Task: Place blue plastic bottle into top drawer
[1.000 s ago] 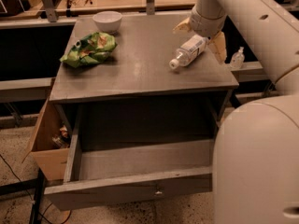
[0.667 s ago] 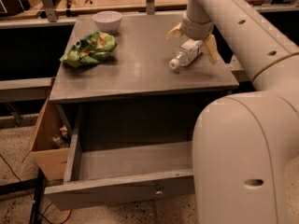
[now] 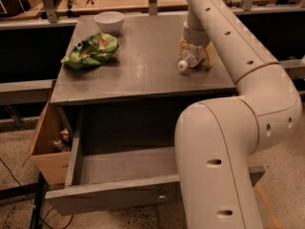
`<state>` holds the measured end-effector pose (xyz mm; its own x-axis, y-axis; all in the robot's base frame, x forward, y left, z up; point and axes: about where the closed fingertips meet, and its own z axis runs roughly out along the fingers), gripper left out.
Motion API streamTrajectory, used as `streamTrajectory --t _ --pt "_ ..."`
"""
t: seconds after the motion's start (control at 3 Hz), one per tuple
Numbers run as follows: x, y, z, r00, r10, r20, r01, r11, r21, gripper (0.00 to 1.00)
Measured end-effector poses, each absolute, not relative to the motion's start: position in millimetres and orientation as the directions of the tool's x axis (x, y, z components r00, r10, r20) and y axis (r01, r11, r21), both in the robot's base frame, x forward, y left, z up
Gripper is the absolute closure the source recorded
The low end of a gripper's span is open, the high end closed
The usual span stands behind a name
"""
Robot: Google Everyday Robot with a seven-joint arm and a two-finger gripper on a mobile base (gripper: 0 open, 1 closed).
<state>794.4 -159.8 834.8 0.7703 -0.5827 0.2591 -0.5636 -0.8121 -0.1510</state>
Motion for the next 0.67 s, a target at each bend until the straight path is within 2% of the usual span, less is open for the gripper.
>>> streamTrajectory --t 0.67 --pt "794.7 -159.9 838.8 0.770 -0.582 0.259 -0.563 -0.812 -0.150 0.95"
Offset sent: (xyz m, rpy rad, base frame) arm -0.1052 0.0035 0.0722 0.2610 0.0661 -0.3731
